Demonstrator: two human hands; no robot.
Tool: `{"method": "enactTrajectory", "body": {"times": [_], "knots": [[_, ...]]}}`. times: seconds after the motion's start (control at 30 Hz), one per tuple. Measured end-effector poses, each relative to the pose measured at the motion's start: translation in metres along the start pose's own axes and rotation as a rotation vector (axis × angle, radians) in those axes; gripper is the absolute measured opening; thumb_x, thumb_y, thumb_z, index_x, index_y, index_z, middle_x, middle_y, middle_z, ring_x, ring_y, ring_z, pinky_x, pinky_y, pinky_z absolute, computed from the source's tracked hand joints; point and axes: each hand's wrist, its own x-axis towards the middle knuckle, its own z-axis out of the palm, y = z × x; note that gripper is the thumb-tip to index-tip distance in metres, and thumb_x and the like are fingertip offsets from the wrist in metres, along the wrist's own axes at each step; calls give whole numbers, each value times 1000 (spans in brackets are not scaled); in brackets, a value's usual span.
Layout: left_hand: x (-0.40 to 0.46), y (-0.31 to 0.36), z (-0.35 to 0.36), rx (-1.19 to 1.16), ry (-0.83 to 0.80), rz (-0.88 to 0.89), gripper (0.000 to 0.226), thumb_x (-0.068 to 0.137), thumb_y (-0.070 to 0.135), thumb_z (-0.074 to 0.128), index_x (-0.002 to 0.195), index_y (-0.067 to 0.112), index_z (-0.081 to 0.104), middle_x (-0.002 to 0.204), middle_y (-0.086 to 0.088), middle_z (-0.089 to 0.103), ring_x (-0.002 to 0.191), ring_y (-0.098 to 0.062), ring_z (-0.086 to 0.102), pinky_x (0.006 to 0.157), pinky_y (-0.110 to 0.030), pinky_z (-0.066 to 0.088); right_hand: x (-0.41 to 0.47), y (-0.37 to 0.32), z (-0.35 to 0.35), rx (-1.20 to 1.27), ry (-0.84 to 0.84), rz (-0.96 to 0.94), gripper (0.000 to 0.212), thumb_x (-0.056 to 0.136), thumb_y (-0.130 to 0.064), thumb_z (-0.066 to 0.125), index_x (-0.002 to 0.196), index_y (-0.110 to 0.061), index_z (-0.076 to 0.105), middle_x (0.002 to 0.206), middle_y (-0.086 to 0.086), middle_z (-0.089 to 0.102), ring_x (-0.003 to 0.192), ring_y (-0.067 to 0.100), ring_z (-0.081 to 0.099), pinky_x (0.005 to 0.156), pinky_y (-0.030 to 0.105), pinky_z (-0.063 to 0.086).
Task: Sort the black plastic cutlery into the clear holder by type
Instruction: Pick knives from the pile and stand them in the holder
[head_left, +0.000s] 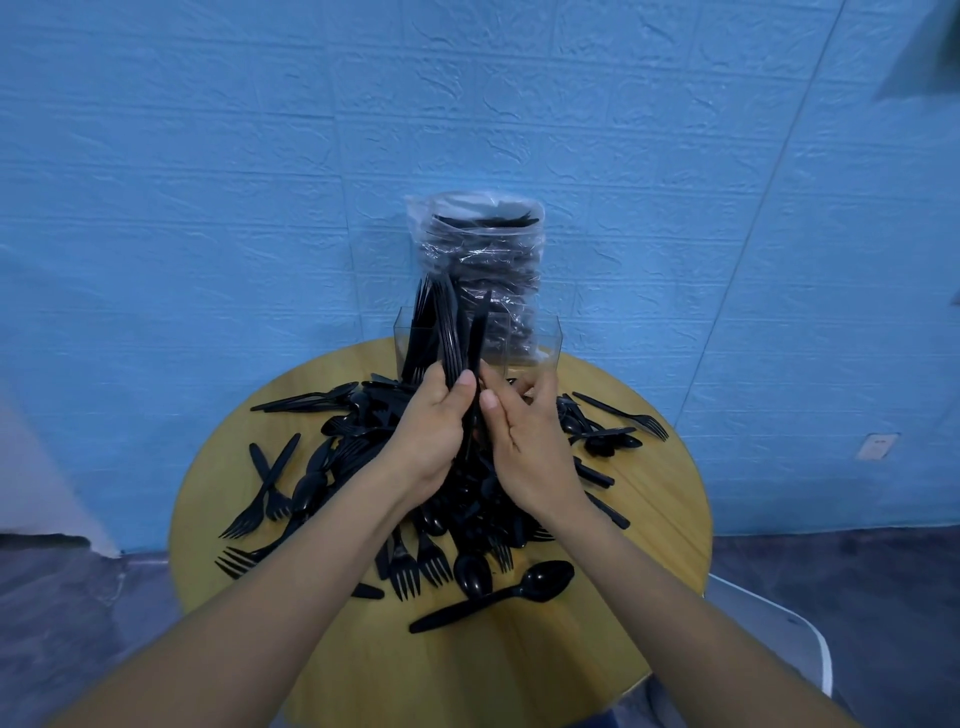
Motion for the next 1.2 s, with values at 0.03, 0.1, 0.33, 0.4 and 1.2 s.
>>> {"method": "enactTrajectory", "body": {"times": [0.03,0.1,0.33,0.4,1.2], "knots": [[0,0,-1,16,8,-8,29,102,17,36,125,3,45,123,-16,58,117,-24,56,101,-37,46,1,2,-1,-110,6,-50,53,99,-52,23,142,-28,41,103,-1,29,93,14,41,72,28,47],[0,-1,-3,62,17,-11,28,102,18,36,124,3,47,122,-16,59,117,-25,56,103,-41,44,3,6,-4,-193,-6,-111,53,98,-47,23,139,-22,46,102,0,31,93,18,45,70,30,47],[-9,-1,3,96,-84,20,15,102,19,36,95,15,49,81,1,54,64,-3,55,60,-18,47,33,-3,-23,469,-42,353,24,100,-14,42,112,-5,61,84,-1,62,72,9,55,68,22,44],[-11,0,5,139,-120,40,15,102,18,35,97,17,49,80,3,53,60,0,51,53,-15,43,41,-1,-23,674,-65,496,20,100,-6,41,105,-3,61,73,0,59,59,8,51,58,24,45],[-11,0,5,198,-129,14,16,101,15,36,109,12,49,81,3,61,50,3,52,49,-13,40,44,-9,-34,1053,-19,778,23,97,4,43,81,-6,56,61,4,53,51,8,48,44,15,47]]}}
